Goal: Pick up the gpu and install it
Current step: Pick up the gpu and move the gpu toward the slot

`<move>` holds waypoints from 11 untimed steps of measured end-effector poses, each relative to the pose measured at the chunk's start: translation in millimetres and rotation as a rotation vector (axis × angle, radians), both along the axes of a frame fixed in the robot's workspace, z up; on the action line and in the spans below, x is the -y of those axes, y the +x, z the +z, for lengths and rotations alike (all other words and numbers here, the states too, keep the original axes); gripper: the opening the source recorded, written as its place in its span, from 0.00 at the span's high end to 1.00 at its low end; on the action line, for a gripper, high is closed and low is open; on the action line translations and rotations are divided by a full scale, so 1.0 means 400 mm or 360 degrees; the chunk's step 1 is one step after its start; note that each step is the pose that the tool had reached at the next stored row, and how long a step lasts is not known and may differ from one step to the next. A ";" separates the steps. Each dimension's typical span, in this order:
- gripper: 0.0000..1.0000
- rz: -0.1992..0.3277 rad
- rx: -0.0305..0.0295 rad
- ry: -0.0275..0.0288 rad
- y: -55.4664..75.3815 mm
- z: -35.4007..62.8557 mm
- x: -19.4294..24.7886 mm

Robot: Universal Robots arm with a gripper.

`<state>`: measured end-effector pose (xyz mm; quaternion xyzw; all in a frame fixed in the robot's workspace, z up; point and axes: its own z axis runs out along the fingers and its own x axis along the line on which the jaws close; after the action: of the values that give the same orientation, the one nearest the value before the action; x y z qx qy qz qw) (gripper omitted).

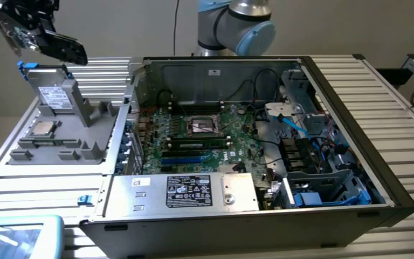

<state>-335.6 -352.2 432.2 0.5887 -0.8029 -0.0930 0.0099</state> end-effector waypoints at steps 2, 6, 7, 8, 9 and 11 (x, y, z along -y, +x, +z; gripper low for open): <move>0.73 0.0030 0.00213 0.00001 0.000 0.000 0.000; 0.73 0.0092 0.00649 0.00002 0.000 0.000 0.000; 0.73 0.0109 0.00744 0.00001 0.000 0.000 0.000; 0.73 0.0125 0.00829 0.00003 0.000 0.000 0.000; 0.73 0.0143 0.00903 0.00003 0.000 0.000 0.000; 0.73 0.0185 0.00989 0.00008 0.000 0.000 0.000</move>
<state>-335.6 -352.2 432.1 0.6369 -0.7673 -0.0741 -0.0098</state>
